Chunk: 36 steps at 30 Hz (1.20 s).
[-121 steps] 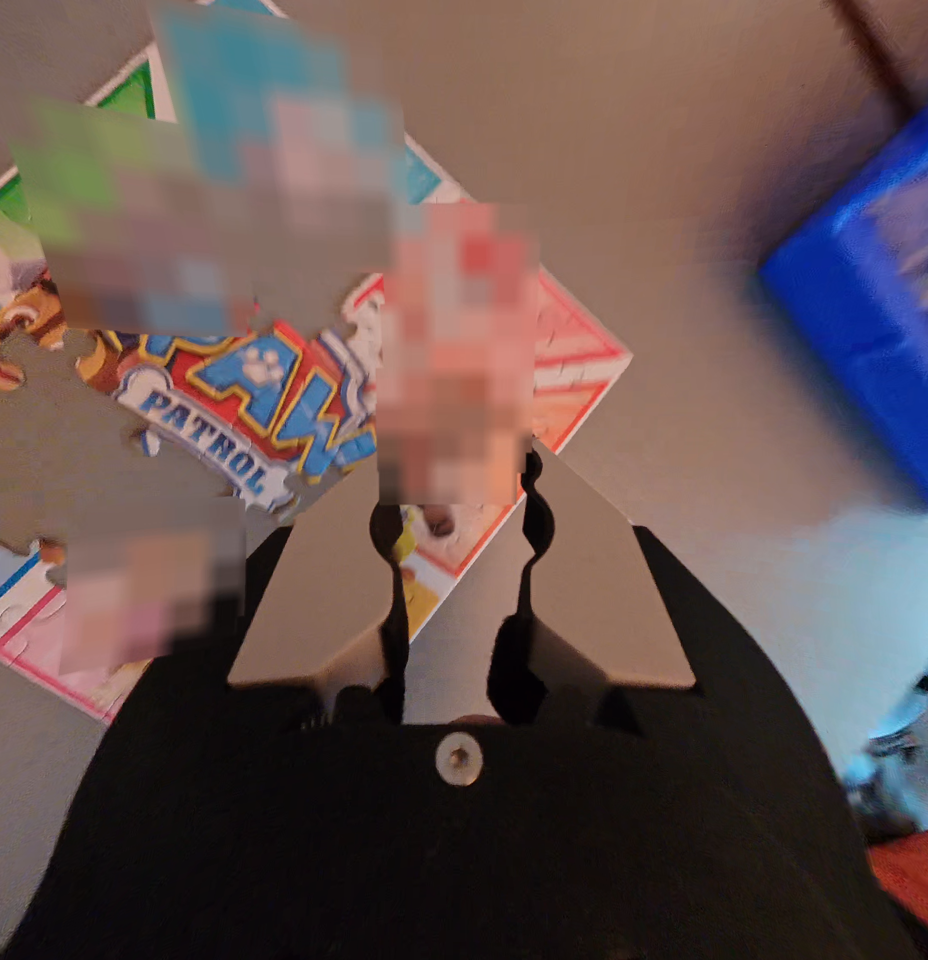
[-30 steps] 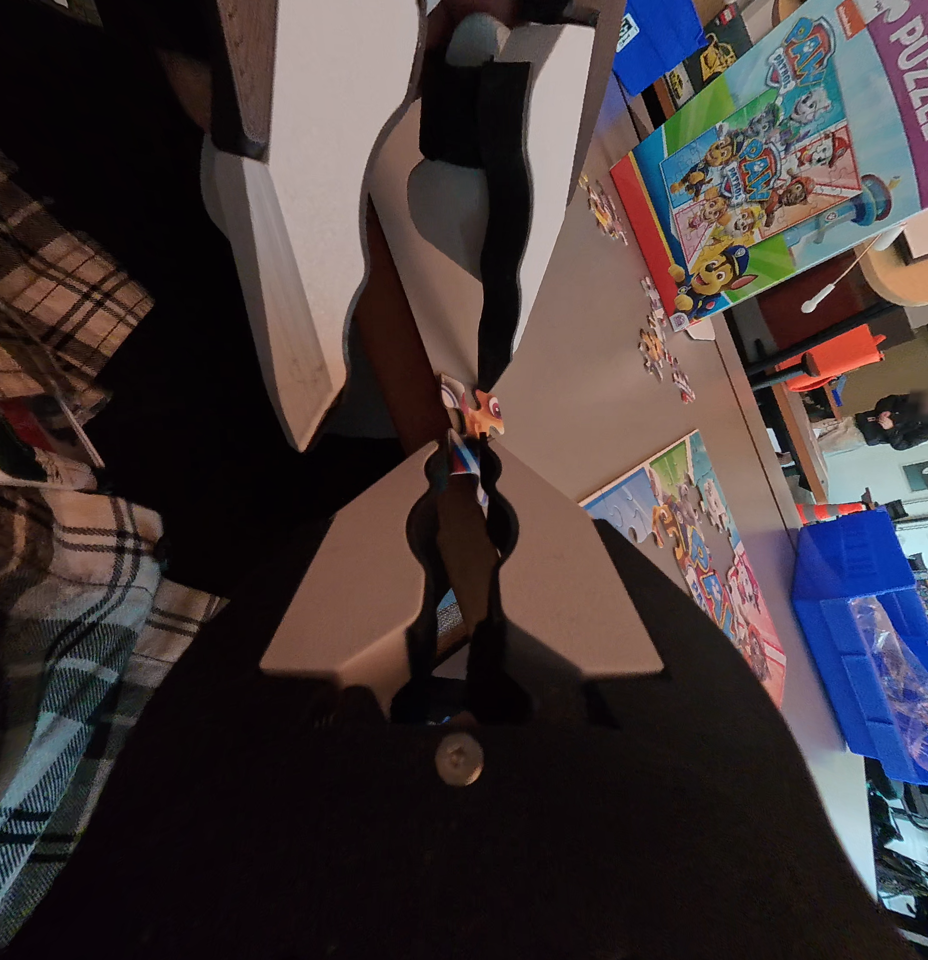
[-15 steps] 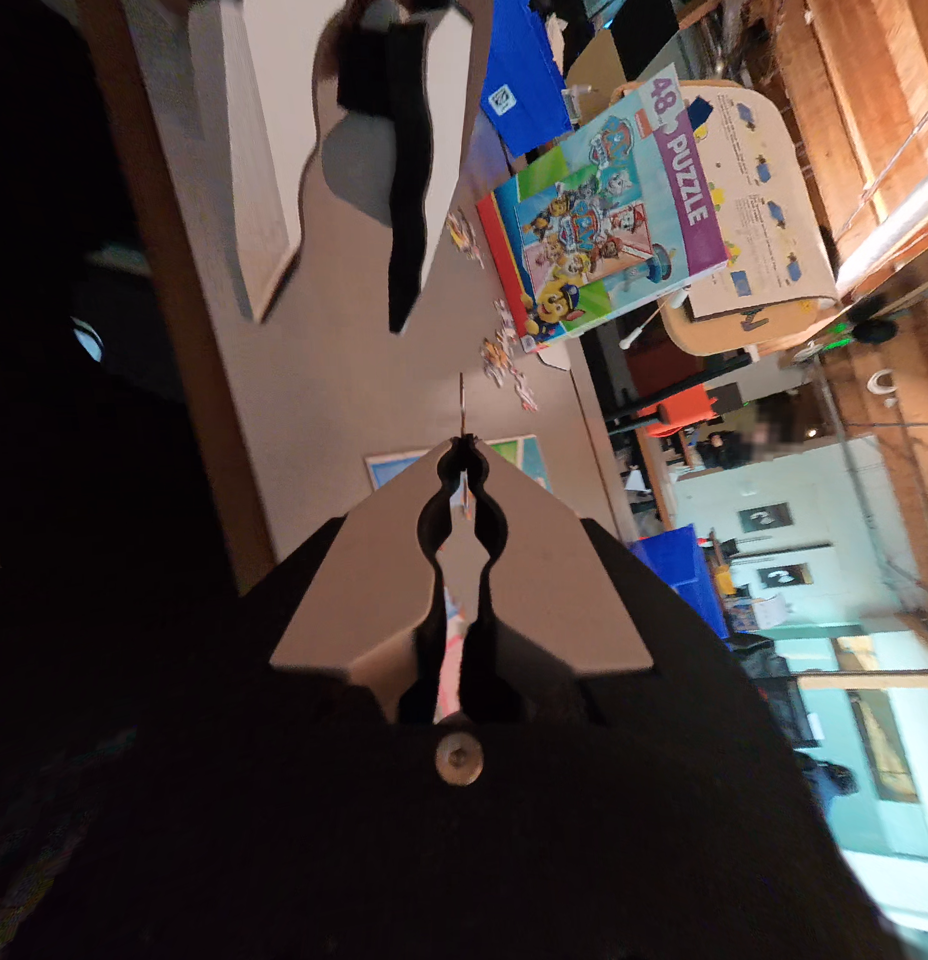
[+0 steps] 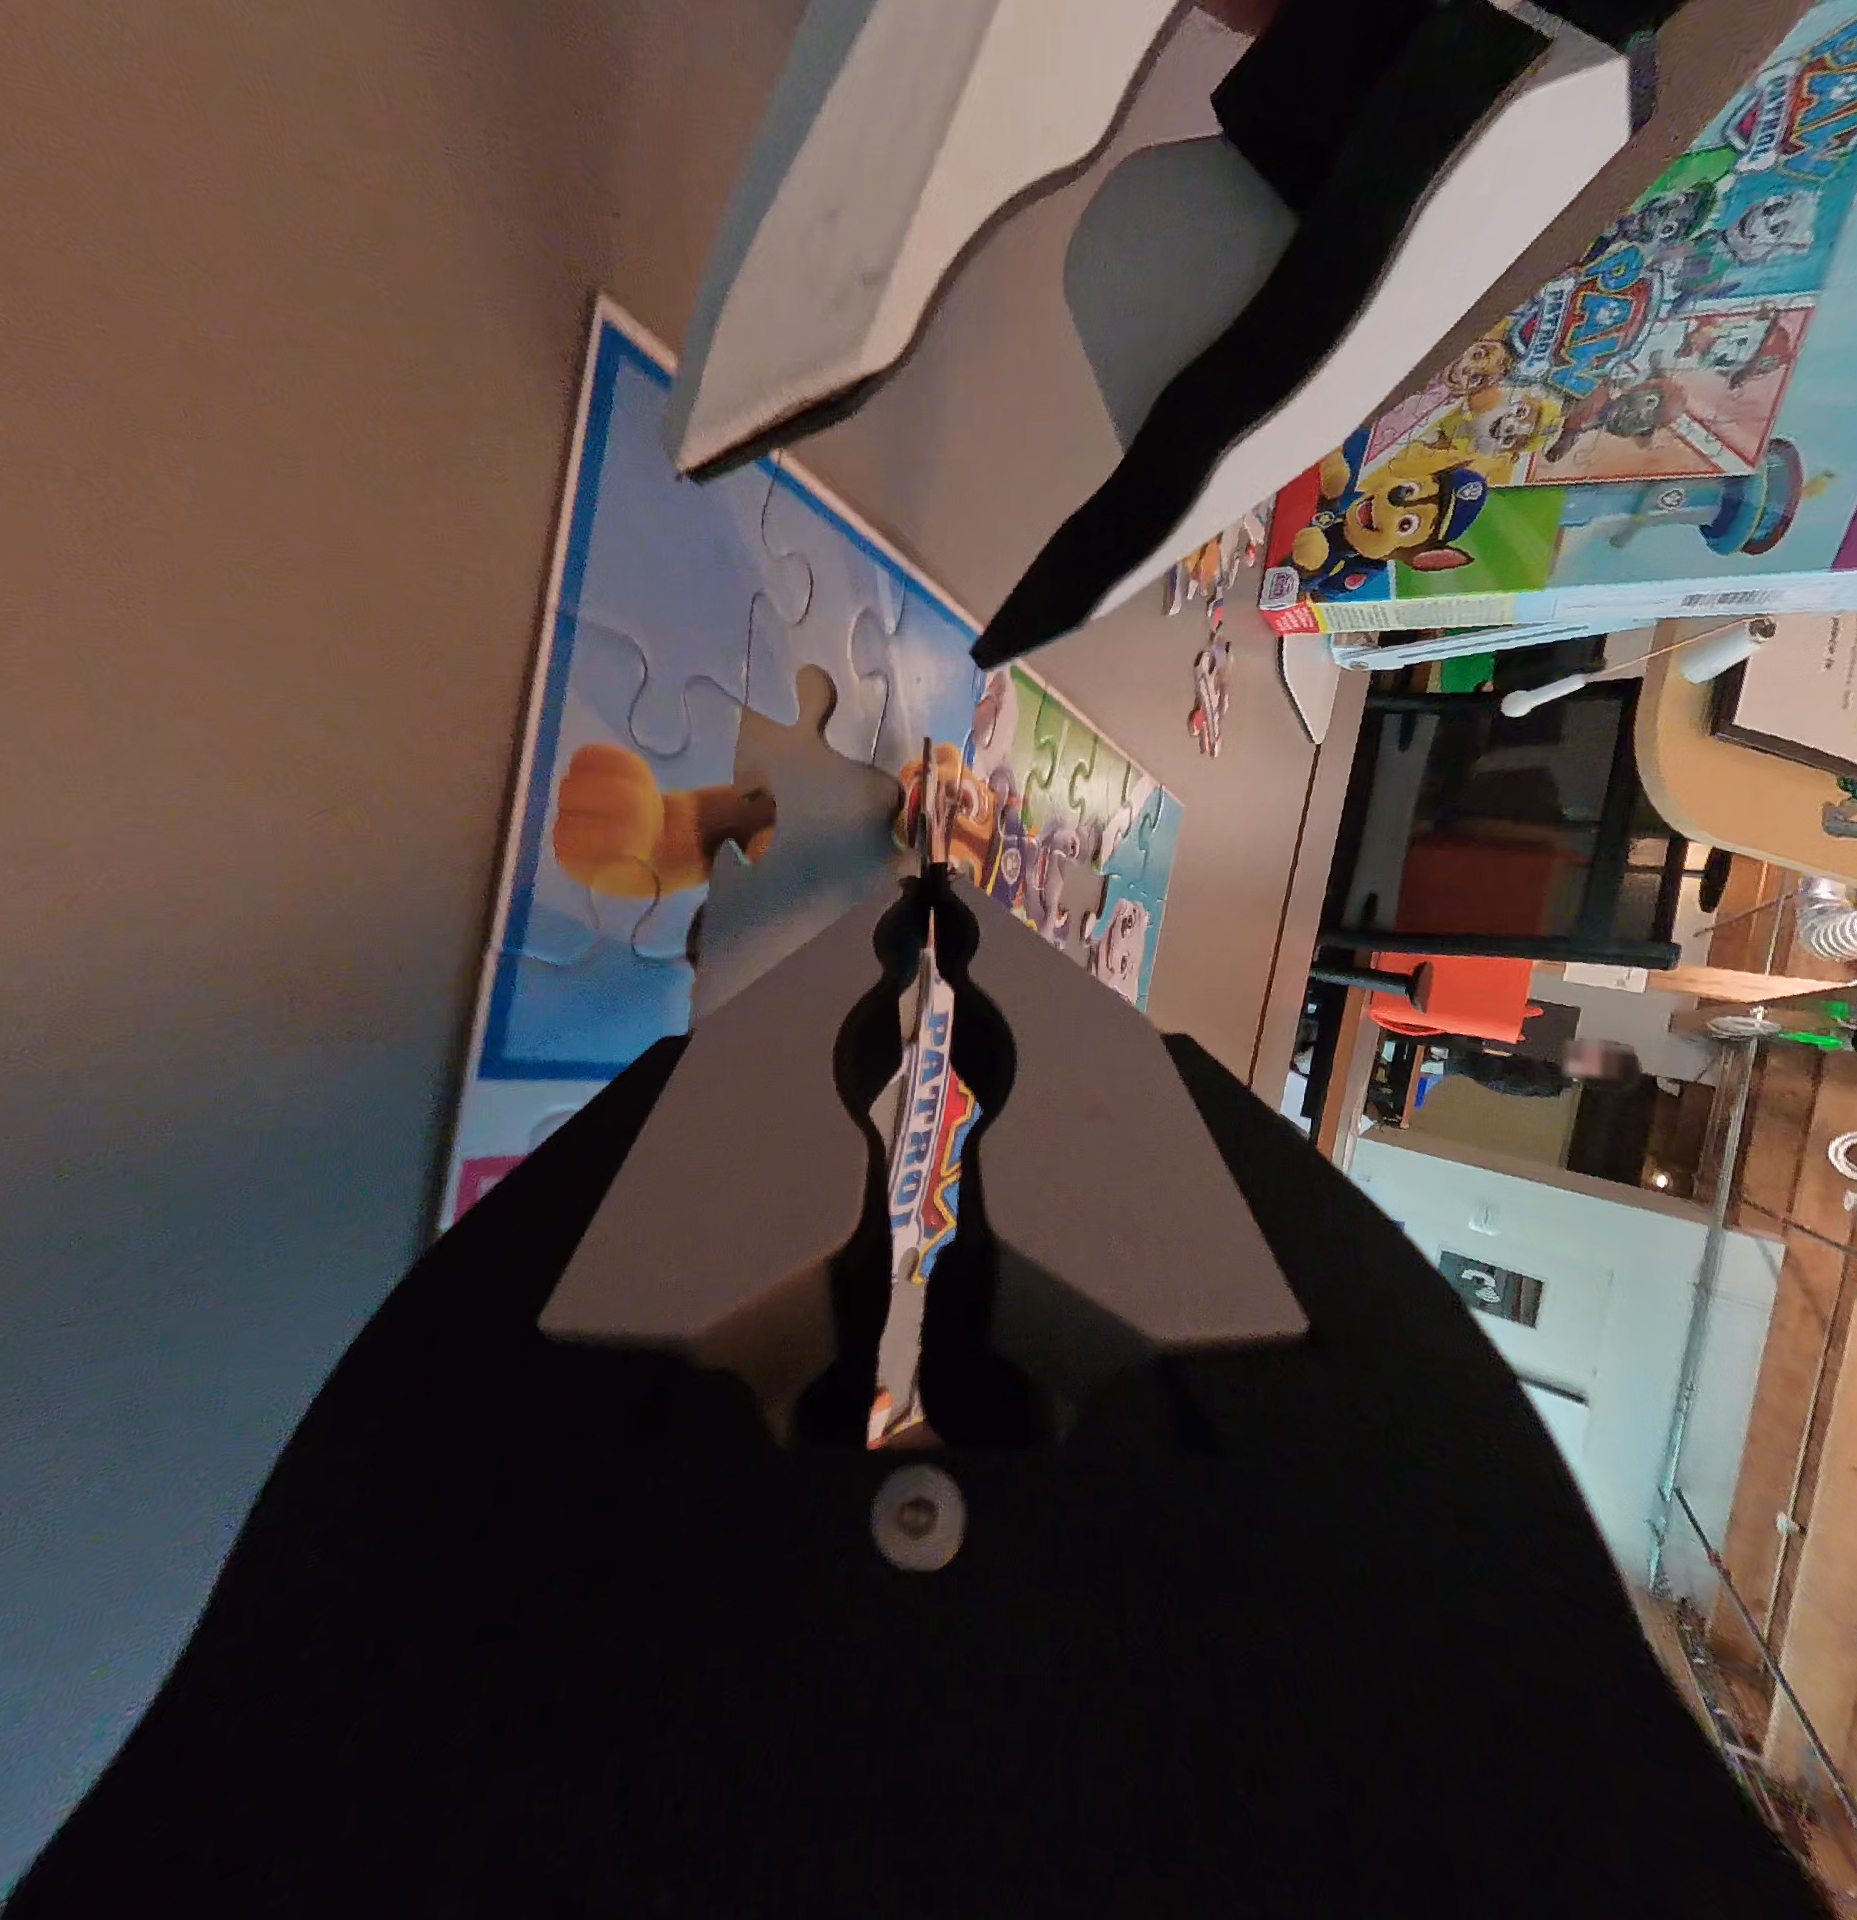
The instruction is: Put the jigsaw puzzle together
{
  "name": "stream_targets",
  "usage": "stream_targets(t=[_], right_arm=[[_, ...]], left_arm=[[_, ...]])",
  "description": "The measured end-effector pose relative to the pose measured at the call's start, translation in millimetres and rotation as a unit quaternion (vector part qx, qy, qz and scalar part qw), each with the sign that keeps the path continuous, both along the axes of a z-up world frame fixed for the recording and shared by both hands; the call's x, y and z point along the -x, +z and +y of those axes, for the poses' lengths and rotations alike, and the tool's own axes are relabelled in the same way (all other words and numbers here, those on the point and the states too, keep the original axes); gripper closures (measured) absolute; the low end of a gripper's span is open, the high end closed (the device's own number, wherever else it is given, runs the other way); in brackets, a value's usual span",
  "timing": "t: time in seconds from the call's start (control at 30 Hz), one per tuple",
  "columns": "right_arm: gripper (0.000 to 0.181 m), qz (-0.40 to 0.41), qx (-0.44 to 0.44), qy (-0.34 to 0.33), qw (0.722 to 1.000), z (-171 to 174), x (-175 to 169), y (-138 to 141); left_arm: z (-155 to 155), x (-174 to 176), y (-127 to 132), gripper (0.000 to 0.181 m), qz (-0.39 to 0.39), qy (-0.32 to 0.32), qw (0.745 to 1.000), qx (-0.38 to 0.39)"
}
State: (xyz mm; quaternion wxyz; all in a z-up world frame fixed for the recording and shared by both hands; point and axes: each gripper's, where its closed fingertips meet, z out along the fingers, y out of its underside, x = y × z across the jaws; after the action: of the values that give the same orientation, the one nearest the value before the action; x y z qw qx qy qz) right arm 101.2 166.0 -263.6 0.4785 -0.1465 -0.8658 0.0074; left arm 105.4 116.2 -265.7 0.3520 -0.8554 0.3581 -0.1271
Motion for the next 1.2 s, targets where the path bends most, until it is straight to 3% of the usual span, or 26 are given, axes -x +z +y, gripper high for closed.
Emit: stream_targets(t=[0.13, 0.93, 1.2], right_arm=[[0.181, -0.017, -0.003, 0.017, 1.000, 4.3, 0.4, -0.3], [0.176, -0.079, -0.017, 0.037, 0.996, 6.3, -1.6, -9.6], [0.181, -0.017, 0.008, -0.006, 1.000, 25.4, 2.9, 21.4]], left_arm=[[2.9, -0.7, -10.5, 0.120, -0.003, -0.005, 1.000, 0.018], [9.7, 0.9, -10.2, 0.124, -0.019, -0.019, 1.000, 0.013], [15.0, 7.7, -4.7, 0.121, -0.032, -0.005, 0.999, 0.001]])
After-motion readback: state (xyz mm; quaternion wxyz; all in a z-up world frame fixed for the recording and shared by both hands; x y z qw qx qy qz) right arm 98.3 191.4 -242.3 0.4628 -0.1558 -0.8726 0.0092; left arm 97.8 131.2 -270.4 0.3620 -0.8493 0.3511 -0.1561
